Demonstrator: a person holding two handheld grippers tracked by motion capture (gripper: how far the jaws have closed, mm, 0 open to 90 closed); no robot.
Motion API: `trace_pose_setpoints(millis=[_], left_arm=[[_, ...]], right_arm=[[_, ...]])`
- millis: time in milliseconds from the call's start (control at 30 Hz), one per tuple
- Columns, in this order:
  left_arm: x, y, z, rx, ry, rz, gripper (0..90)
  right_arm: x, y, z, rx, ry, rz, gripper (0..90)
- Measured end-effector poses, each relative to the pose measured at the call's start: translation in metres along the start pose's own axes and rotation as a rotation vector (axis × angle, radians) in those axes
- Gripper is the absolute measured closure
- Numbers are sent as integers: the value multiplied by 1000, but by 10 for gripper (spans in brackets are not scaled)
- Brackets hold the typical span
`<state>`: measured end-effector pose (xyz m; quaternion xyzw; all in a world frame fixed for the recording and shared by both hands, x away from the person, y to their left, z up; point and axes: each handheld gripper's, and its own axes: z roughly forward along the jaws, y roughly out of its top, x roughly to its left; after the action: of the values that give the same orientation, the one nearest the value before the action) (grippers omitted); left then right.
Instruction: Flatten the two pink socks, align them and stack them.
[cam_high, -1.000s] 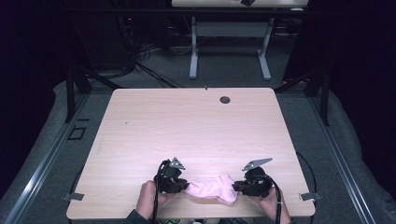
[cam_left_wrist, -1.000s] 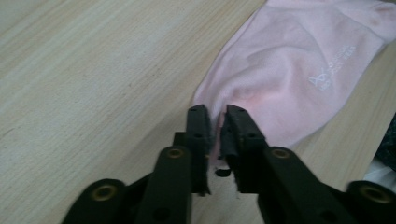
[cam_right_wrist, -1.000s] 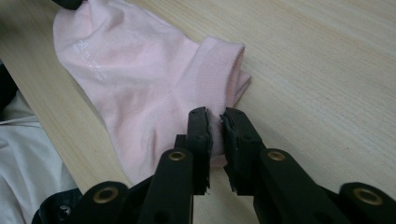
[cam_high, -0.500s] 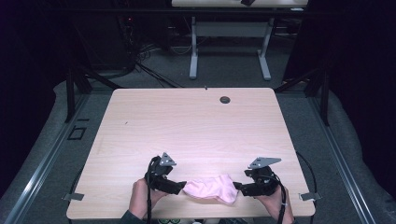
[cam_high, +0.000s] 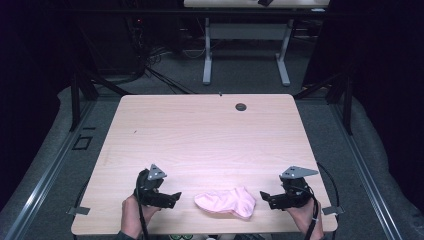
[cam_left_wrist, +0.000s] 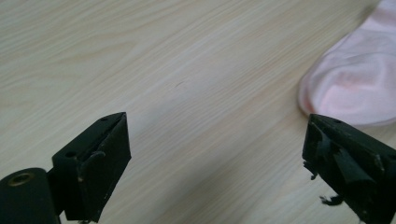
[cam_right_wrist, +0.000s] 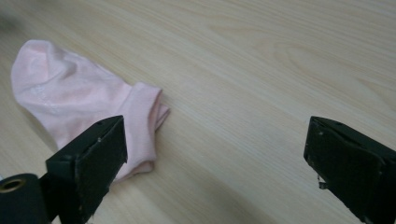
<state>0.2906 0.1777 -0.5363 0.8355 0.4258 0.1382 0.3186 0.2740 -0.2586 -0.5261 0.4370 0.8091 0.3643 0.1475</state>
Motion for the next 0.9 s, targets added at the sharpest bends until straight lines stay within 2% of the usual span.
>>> trace_pose_setpoints(millis=[333,567,733,900], left_arm=[[37,-35,-1,-2,88,-126,11],[55,-51,6,12,132,-187,2],[62,-58,9,8,171,-203,1],[67,-60,10,-7,190,-199,0]], right_arm=[[-31,-17,-10,-4,-104,58,0],[-59,-34,0,36,-137,123,0],[-73,-45,6,26,-166,146,0],[-83,-53,12,18,-186,156,0]])
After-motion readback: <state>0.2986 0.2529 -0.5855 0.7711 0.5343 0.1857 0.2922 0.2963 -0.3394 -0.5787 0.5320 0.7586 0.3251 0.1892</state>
